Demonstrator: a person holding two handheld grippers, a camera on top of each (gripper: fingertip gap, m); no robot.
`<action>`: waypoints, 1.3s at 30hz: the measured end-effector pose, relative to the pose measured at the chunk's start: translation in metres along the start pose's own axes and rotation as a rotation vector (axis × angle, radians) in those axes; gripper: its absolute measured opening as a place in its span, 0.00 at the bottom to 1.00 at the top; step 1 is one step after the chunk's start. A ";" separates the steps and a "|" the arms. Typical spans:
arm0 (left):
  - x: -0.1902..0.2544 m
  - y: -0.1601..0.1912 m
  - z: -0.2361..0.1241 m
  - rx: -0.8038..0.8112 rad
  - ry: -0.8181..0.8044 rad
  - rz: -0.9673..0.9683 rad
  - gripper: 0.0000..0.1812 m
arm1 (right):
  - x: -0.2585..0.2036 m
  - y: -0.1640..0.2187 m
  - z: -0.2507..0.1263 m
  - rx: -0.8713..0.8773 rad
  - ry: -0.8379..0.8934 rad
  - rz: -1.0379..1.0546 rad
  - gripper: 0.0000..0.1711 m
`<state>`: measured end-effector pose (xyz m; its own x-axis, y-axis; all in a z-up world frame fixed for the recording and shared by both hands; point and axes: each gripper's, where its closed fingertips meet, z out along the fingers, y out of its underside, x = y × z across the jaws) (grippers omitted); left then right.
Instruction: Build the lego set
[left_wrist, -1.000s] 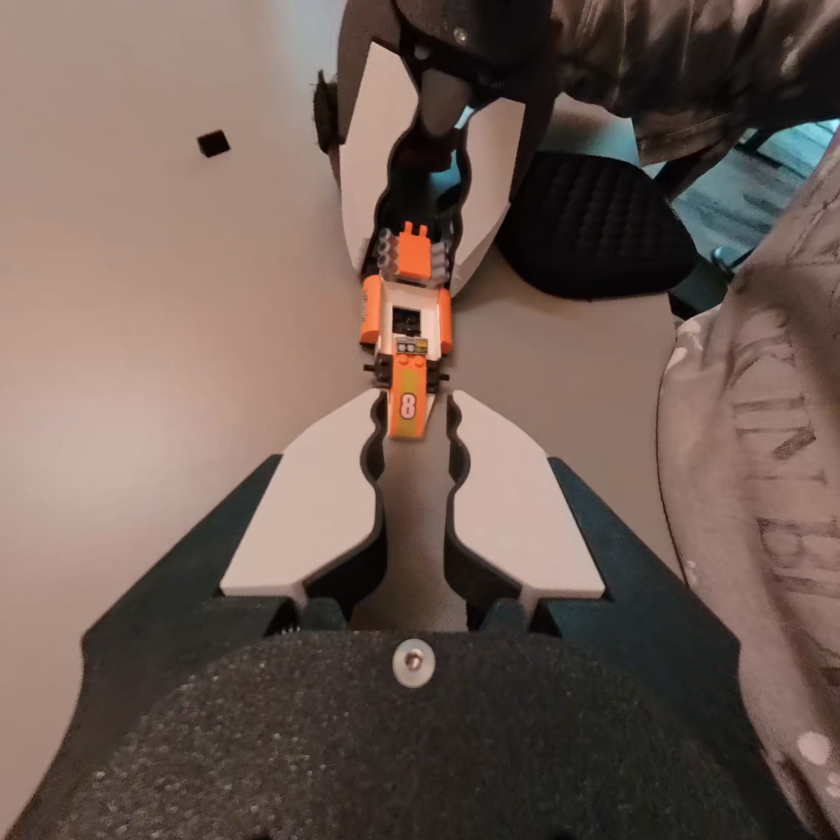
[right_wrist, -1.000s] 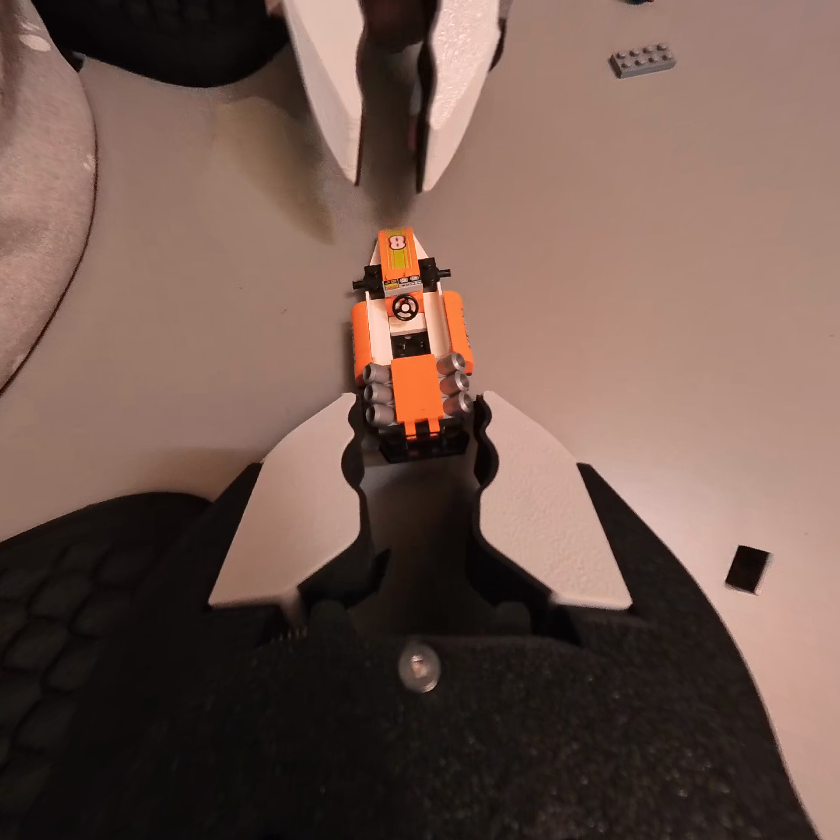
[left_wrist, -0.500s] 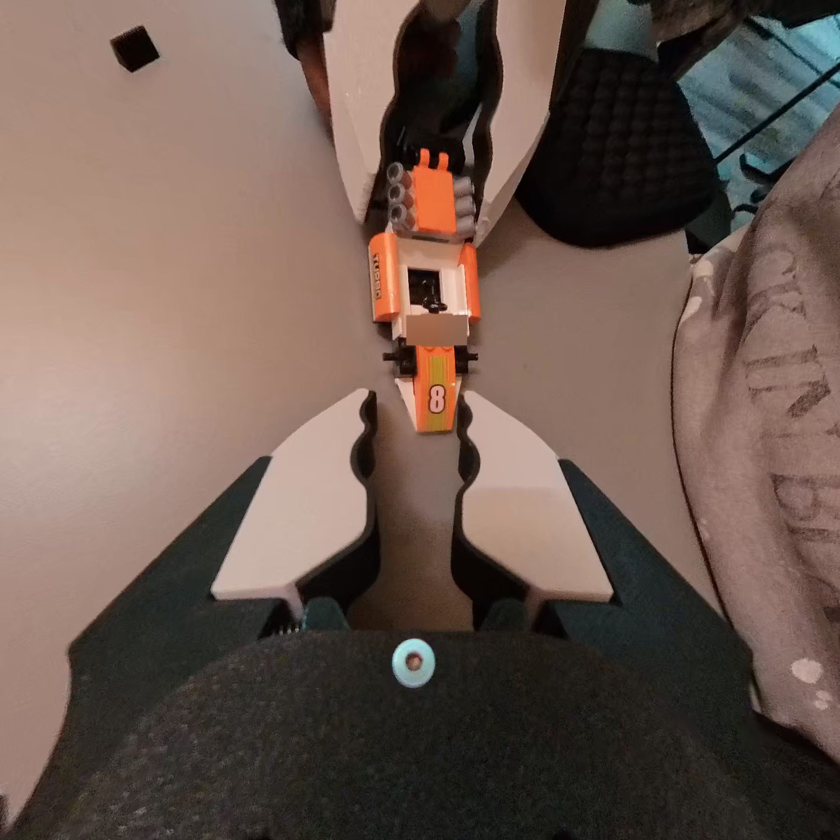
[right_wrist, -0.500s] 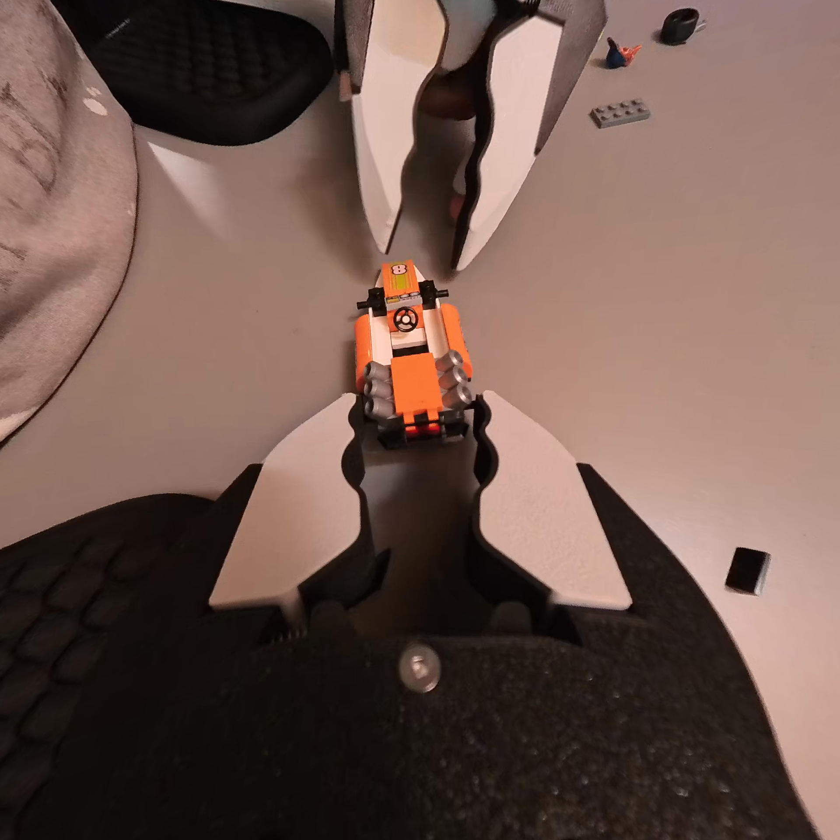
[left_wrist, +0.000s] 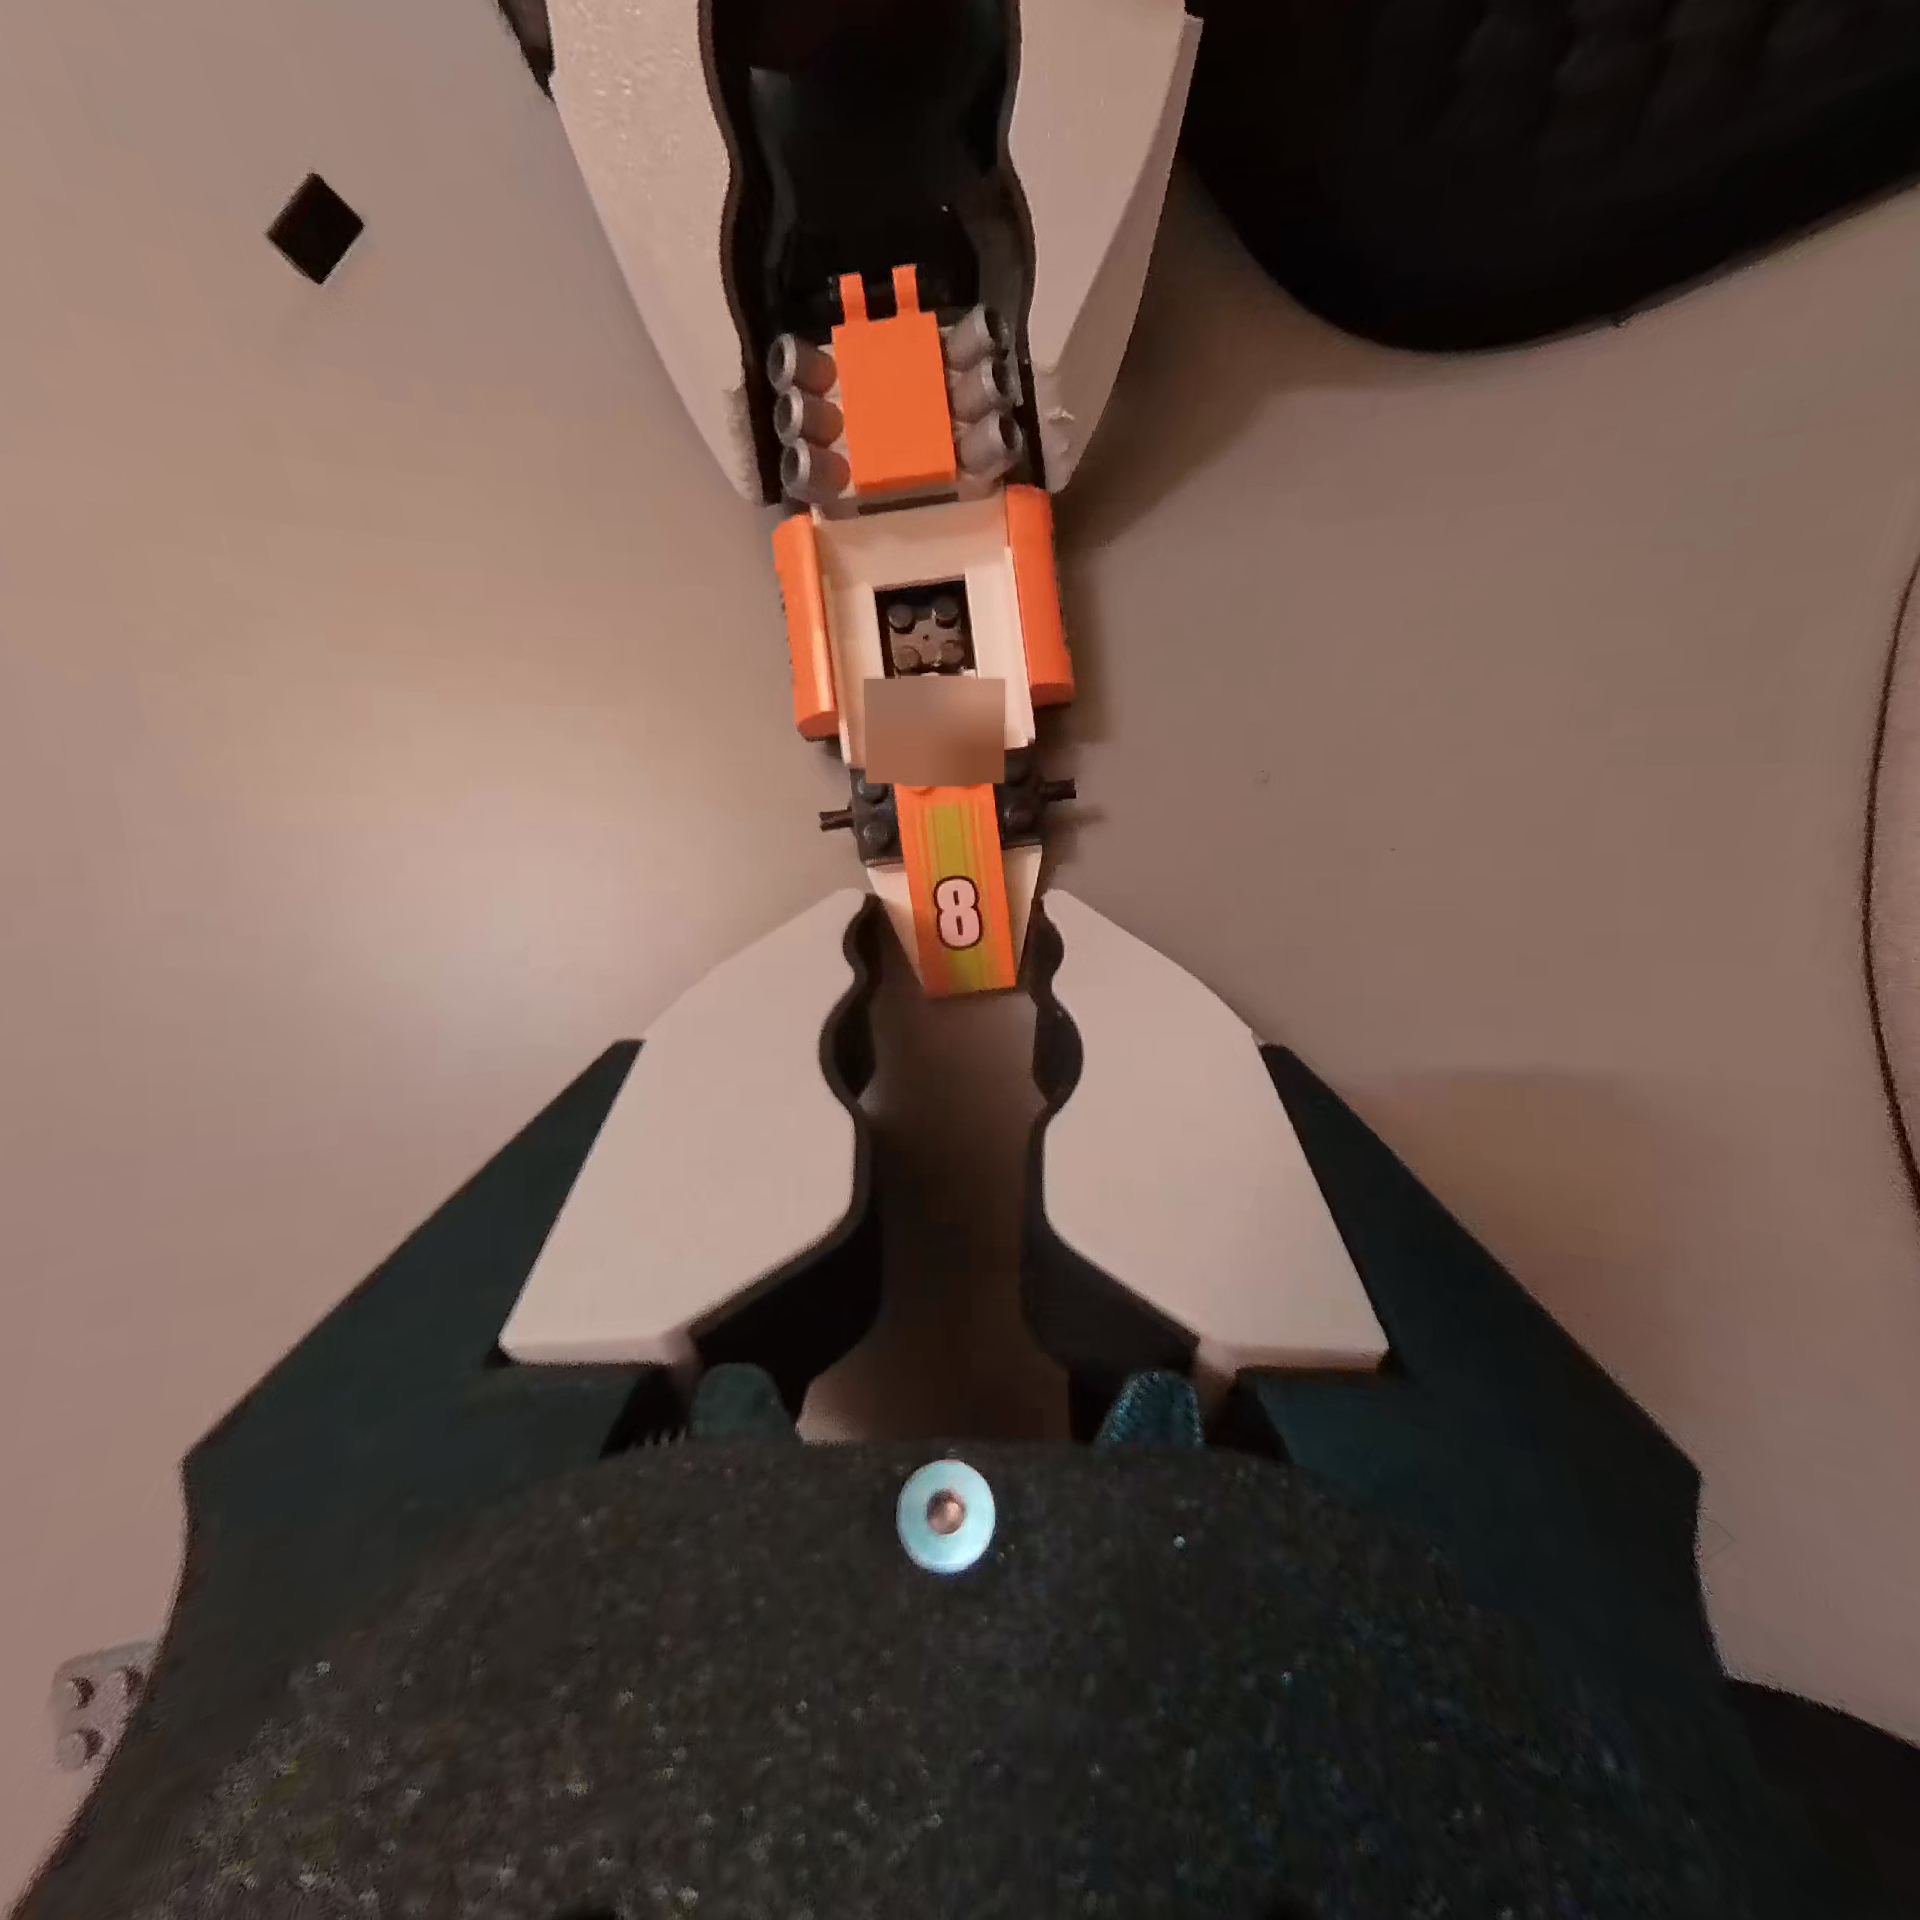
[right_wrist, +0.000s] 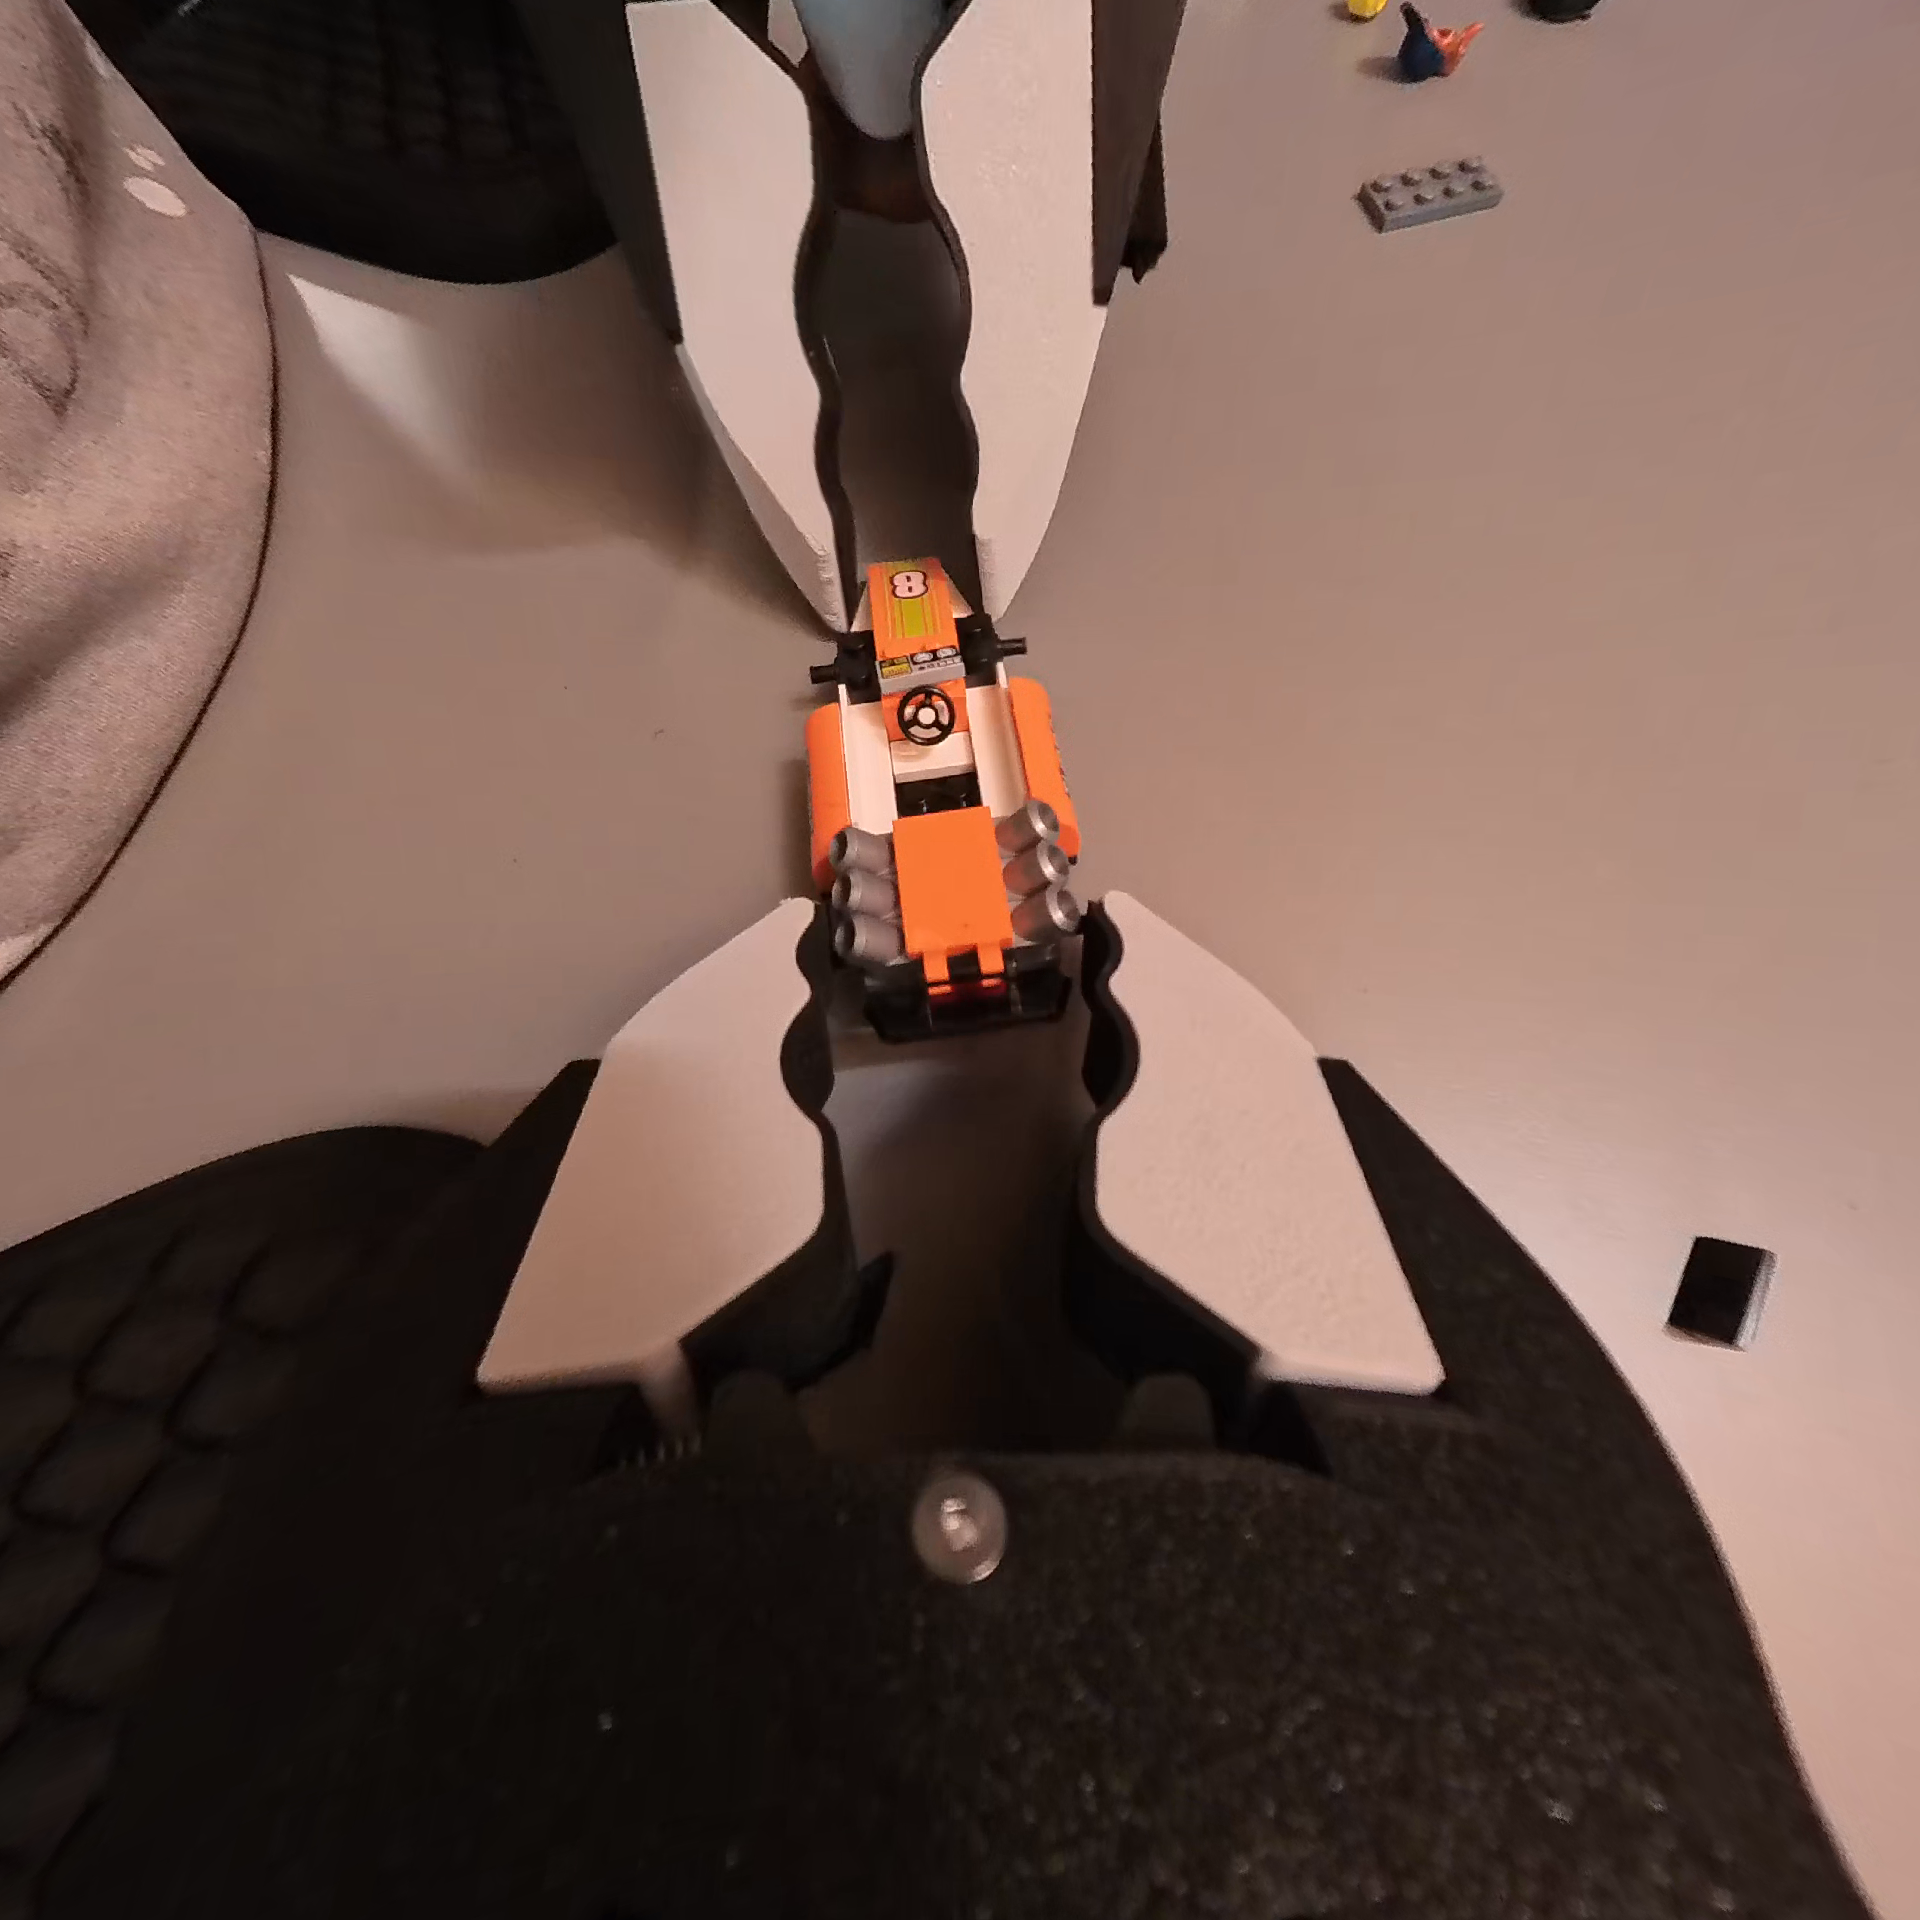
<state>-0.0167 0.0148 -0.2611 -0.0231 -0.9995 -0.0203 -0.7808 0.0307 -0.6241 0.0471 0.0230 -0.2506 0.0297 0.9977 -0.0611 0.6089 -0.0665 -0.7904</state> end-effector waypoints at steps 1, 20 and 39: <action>-0.001 0.000 0.000 0.004 -0.003 0.002 0.14 | 0.000 0.000 0.000 0.004 0.003 0.002 0.27; -0.001 -0.022 -0.024 0.153 -0.048 0.051 0.13 | -0.004 -0.006 -0.009 0.036 0.089 -0.007 0.27; 0.009 -0.007 -0.007 0.142 -0.017 0.033 0.13 | -0.009 0.011 0.002 -0.195 0.070 -0.048 0.38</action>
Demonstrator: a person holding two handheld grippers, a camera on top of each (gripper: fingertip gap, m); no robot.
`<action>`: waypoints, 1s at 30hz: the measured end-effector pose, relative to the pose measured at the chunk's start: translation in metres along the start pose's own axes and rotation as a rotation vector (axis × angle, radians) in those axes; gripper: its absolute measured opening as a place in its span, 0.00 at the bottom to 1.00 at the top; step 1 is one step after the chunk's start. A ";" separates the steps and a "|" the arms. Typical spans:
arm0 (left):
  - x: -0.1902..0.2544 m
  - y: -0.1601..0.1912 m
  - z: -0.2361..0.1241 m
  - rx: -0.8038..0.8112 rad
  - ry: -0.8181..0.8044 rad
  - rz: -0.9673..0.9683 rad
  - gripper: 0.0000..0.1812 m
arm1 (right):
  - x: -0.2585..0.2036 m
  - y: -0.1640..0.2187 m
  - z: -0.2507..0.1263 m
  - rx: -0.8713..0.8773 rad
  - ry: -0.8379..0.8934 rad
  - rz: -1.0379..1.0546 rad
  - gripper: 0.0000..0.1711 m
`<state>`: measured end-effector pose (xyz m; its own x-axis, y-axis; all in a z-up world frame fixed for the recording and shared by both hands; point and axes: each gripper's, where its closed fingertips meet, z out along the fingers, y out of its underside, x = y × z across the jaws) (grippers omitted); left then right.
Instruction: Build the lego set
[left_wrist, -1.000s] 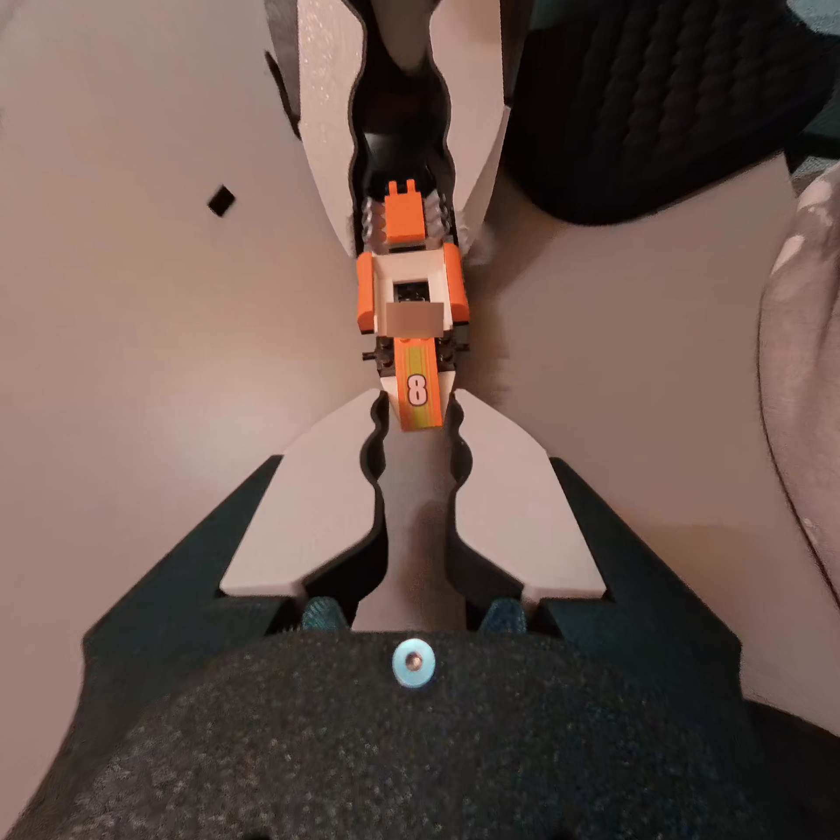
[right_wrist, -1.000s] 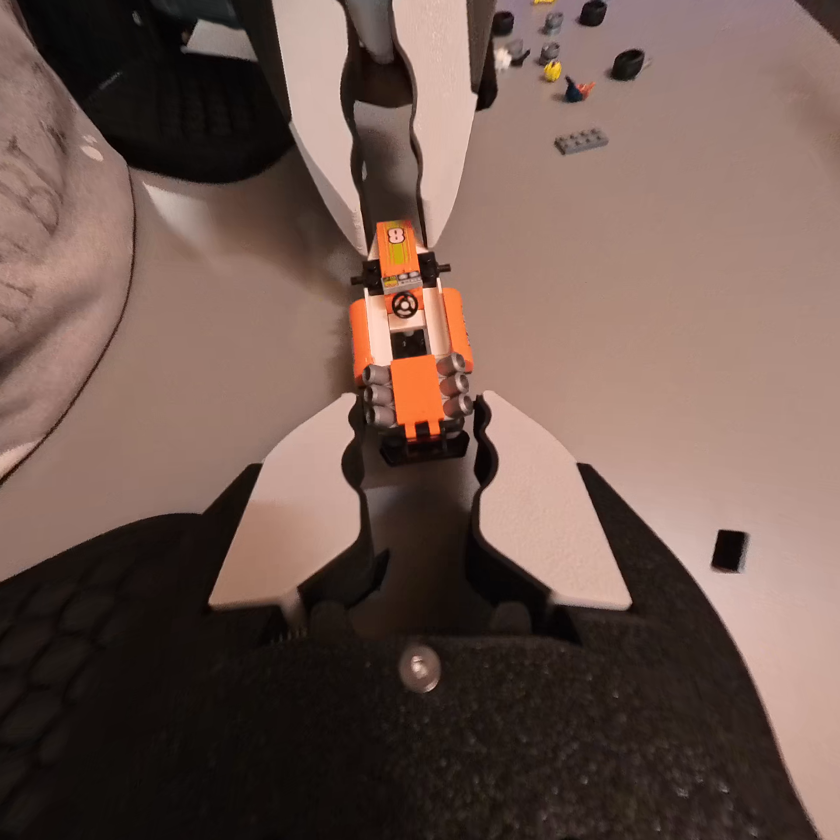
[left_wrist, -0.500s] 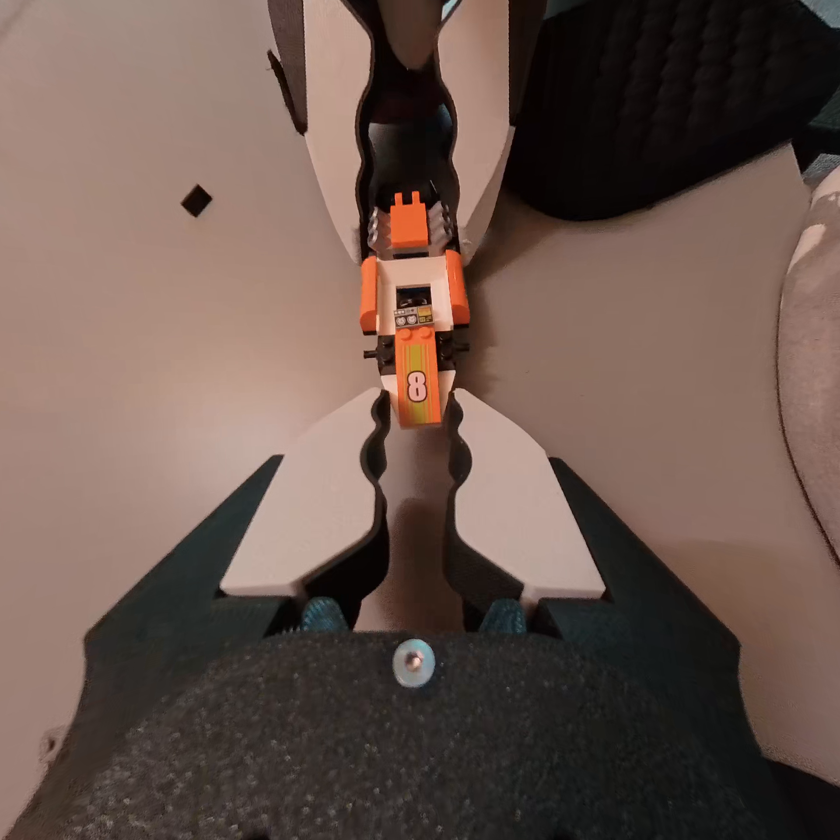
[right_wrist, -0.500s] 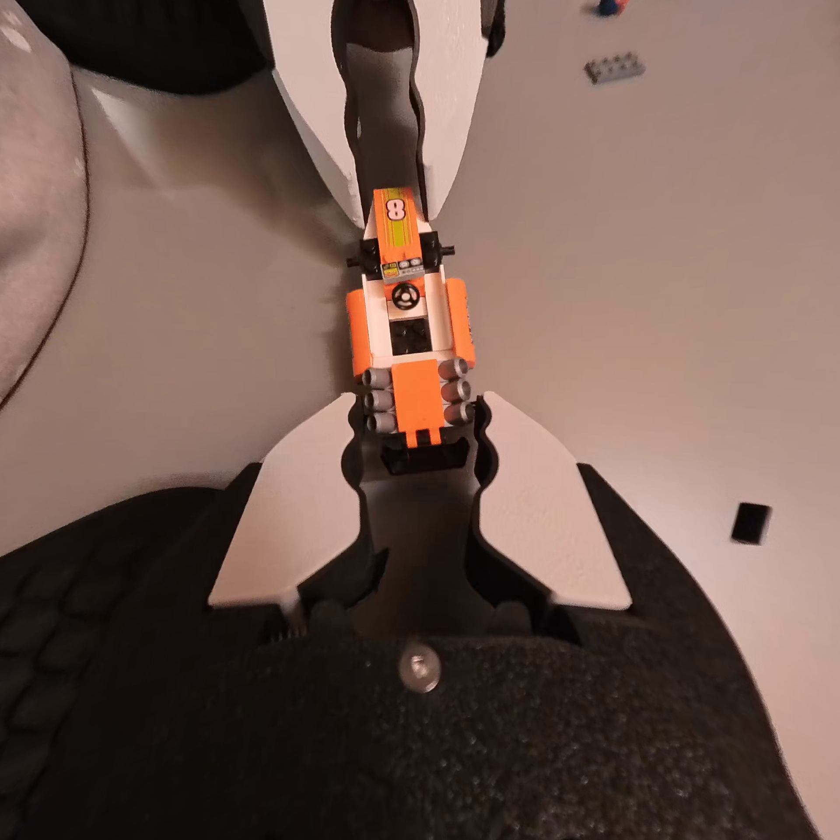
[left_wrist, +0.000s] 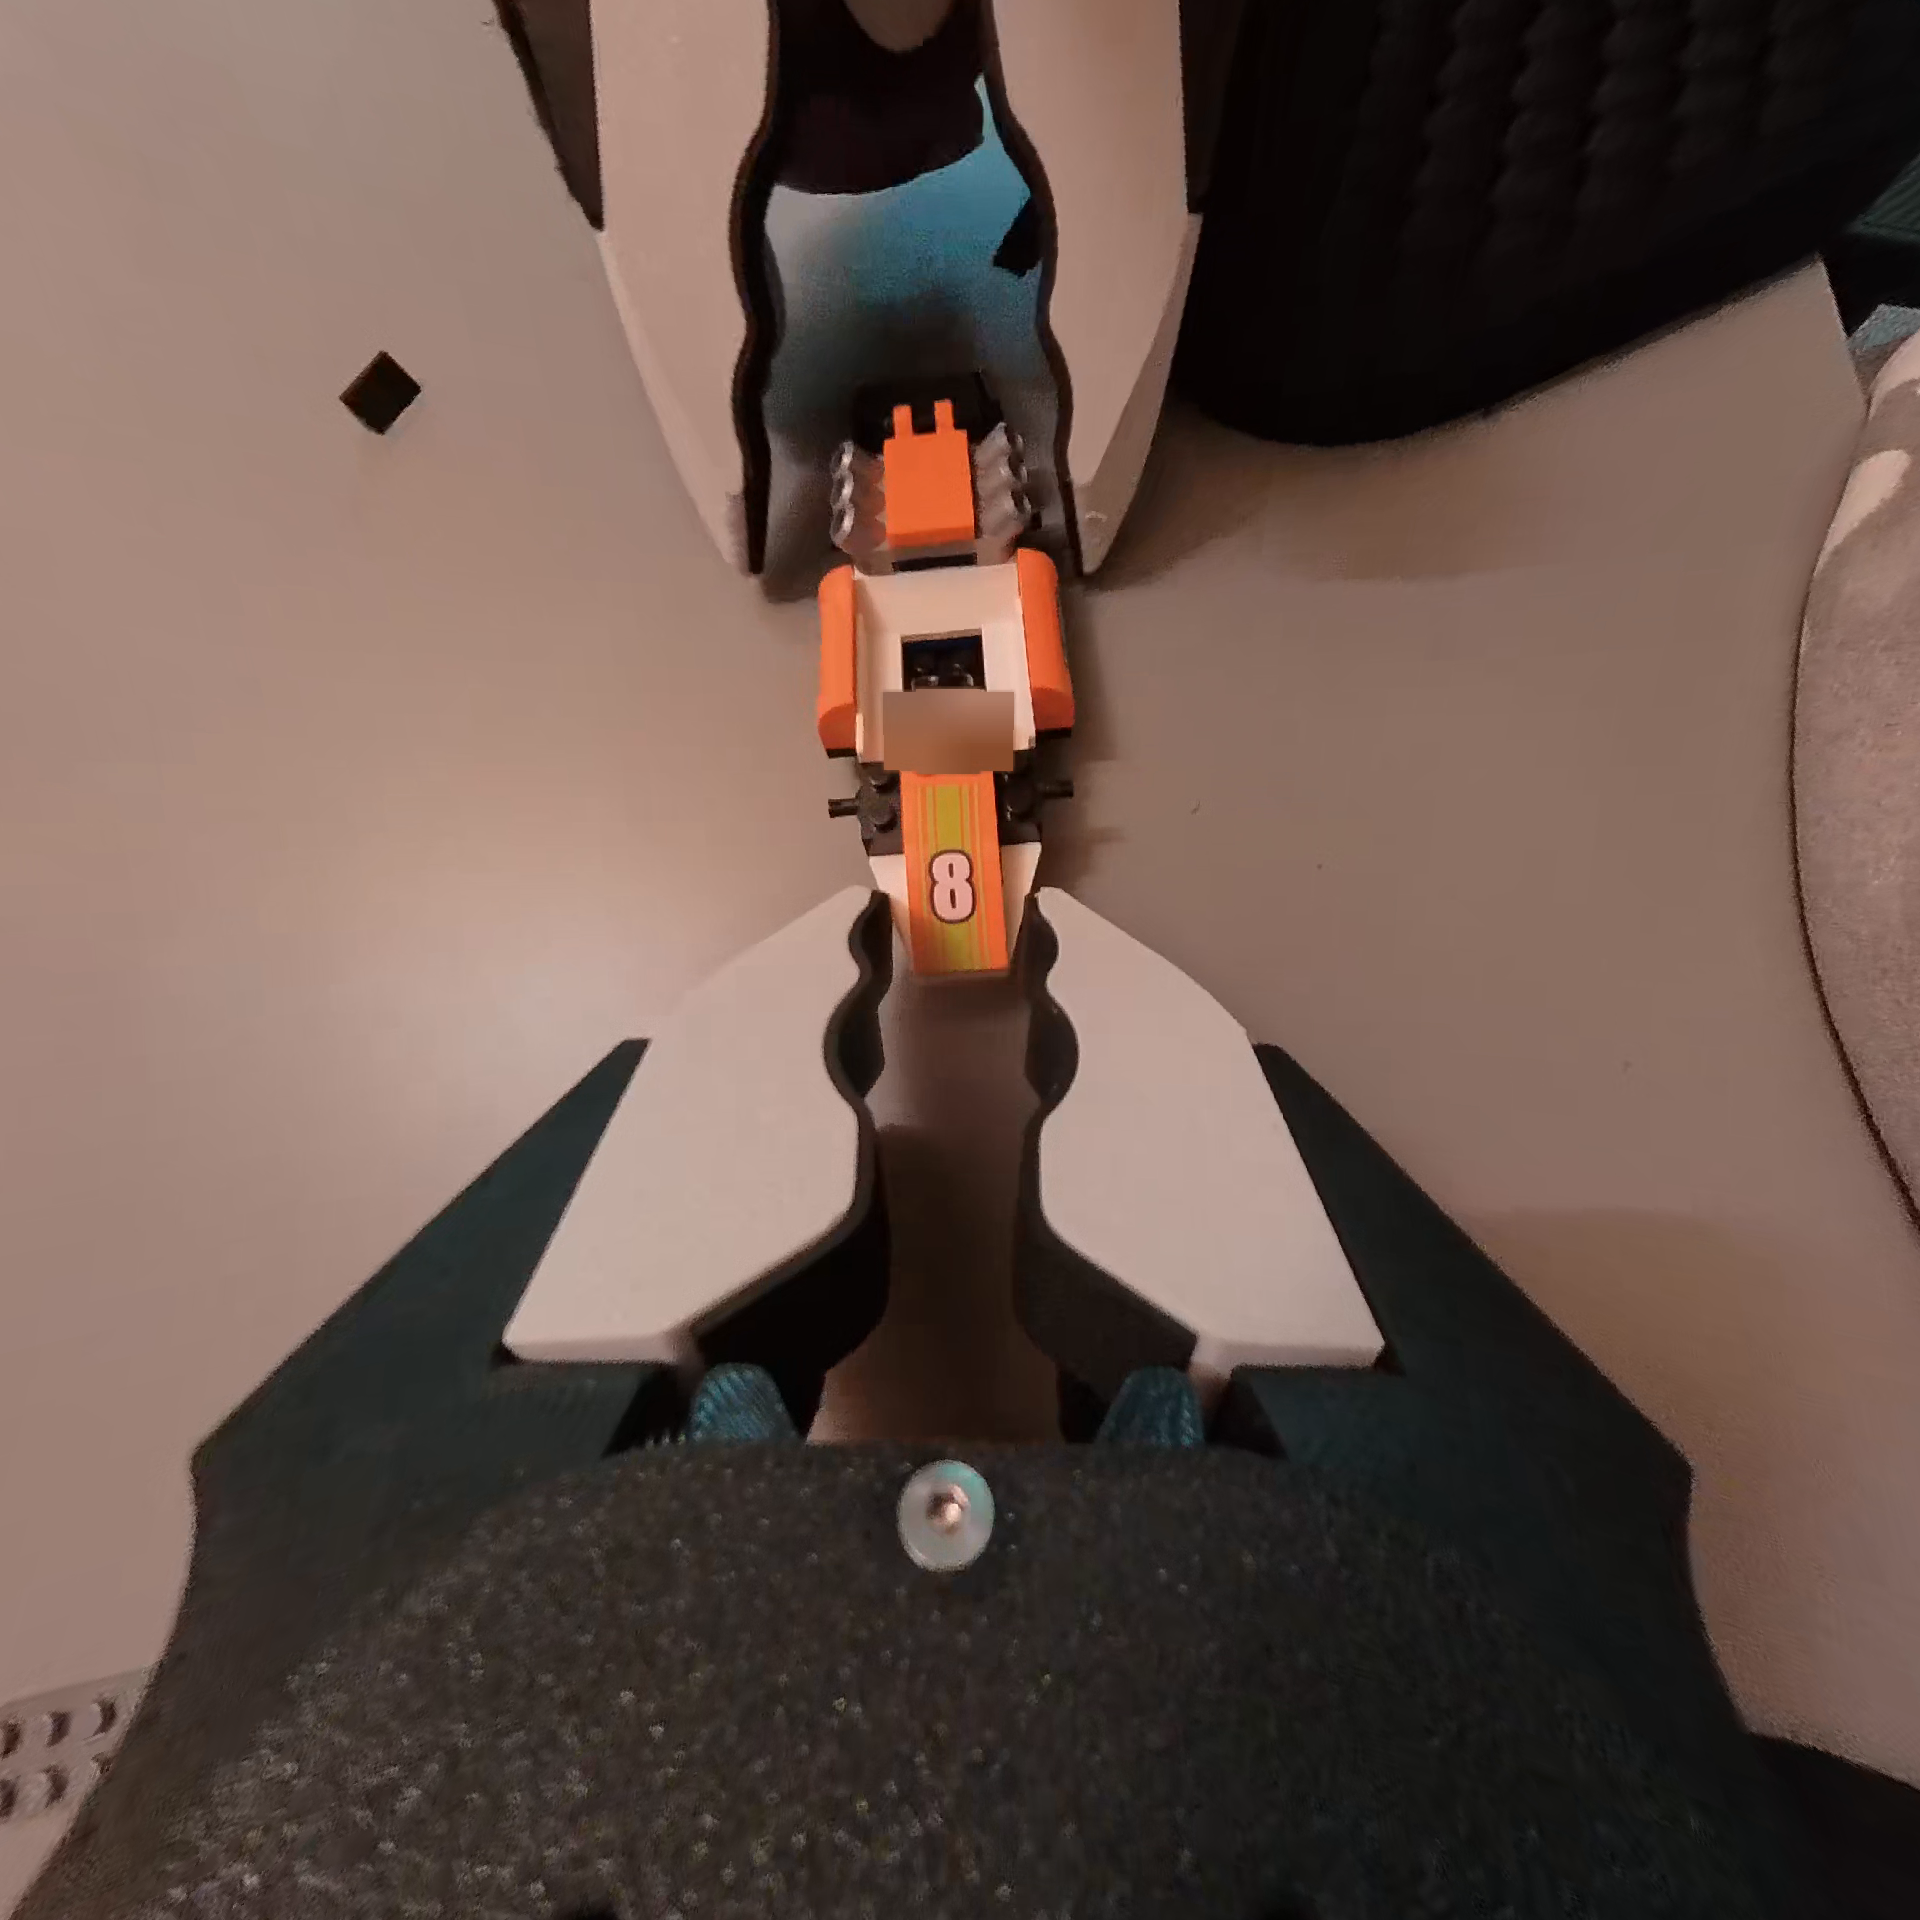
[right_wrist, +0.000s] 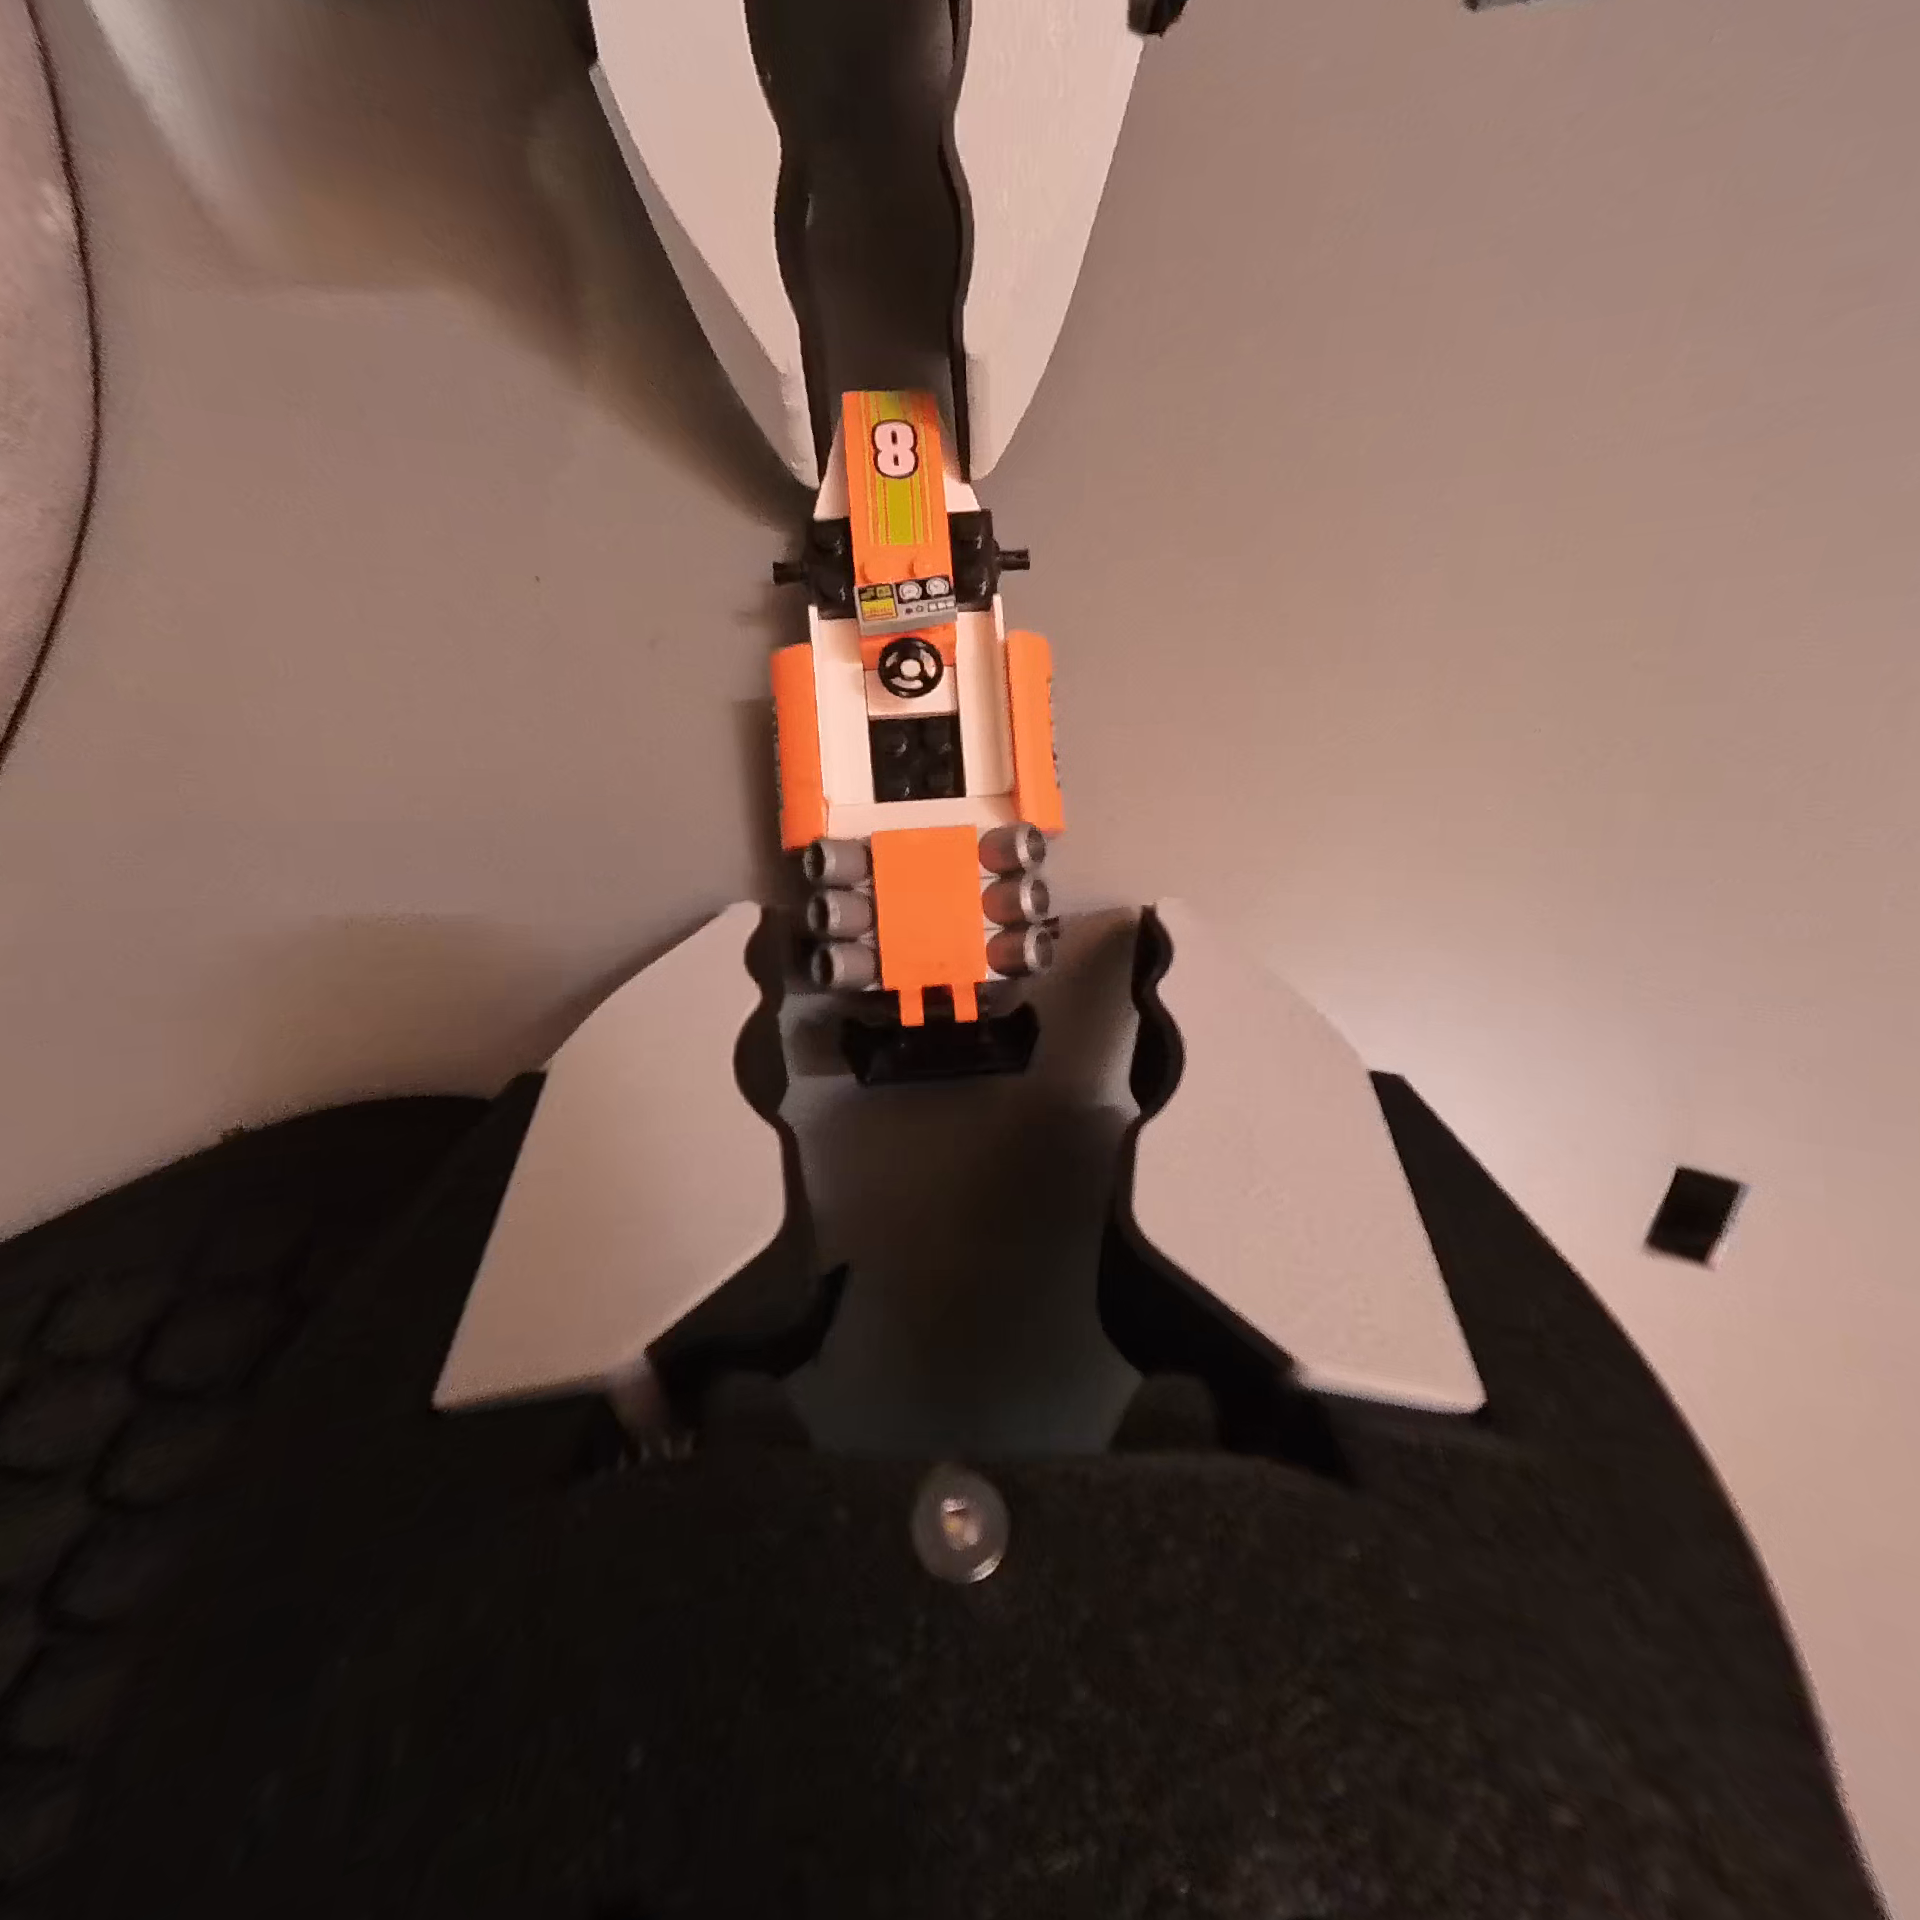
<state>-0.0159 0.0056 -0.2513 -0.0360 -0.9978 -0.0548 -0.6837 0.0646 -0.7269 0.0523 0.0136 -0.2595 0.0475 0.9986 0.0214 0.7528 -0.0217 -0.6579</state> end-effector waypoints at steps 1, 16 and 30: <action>0.000 0.000 0.000 0.001 0.000 0.000 0.13 | -0.001 -0.002 0.002 -0.004 -0.014 -0.006 0.39; -0.001 0.003 0.002 0.016 -0.011 -0.003 0.13 | -0.007 -0.019 0.020 0.006 -0.087 -0.053 0.31; 0.000 -0.048 -0.051 0.259 0.301 -0.408 0.22 | -0.018 -0.051 -0.021 0.101 -0.114 -0.073 0.31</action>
<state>-0.0206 0.0016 -0.1816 -0.0381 -0.8993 0.4356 -0.4863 -0.3641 -0.7943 0.0270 -0.0044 -0.2101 -0.0844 0.9964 -0.0101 0.6811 0.0503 -0.7305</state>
